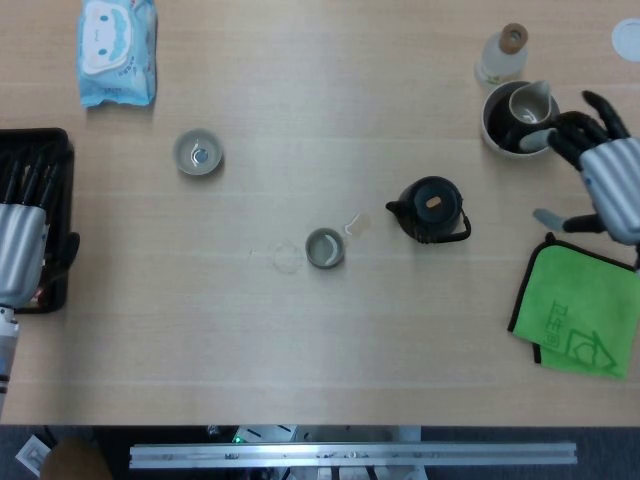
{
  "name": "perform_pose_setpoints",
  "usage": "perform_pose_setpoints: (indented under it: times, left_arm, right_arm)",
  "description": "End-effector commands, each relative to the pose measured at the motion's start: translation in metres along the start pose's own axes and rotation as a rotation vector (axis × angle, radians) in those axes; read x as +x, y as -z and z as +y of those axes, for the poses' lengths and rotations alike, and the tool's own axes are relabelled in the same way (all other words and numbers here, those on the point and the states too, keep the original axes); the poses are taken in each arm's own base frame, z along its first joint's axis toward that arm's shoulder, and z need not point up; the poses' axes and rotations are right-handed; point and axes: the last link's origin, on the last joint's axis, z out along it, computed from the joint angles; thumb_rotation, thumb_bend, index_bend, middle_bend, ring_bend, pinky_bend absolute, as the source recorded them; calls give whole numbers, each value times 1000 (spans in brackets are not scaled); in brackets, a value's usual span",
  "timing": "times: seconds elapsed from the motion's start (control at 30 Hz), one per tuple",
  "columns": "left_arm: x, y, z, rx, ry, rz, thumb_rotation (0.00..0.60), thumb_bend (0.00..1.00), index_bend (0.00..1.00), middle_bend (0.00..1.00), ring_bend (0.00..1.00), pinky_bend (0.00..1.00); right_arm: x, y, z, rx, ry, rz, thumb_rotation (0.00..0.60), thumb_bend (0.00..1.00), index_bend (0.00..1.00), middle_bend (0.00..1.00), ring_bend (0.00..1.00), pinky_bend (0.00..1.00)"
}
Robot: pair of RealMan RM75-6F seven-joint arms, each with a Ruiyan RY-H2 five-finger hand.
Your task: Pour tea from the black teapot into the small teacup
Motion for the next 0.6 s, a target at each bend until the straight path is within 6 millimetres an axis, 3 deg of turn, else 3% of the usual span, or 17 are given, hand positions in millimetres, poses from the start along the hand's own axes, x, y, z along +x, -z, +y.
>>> perform_pose_setpoints:
  times: [0.03, 0.17, 0.33, 0.6]
  left_arm:
    - [3, 6, 0, 0, 4, 14, 600, 345, 45, 57, 0, 66]
    - [8, 13, 1, 2, 3, 26, 600, 346, 46, 57, 0, 66]
    - [14, 23, 4, -6, -5, 48, 600, 345, 47, 57, 0, 66]
    - [12, 33, 3, 1, -18, 64, 600, 345, 47, 57, 0, 66]
  right_arm:
    - [13, 32, 21, -95, 25, 59, 600, 135, 321, 312, 199, 0]
    - [20, 65, 40, -198, 53, 107, 600, 192, 321, 313, 199, 0]
    - [26, 101, 62, -314, 53, 148, 600, 193, 321, 313, 199, 0]
    - [26, 125, 80, -392, 56, 154, 600, 193, 321, 313, 199, 0]
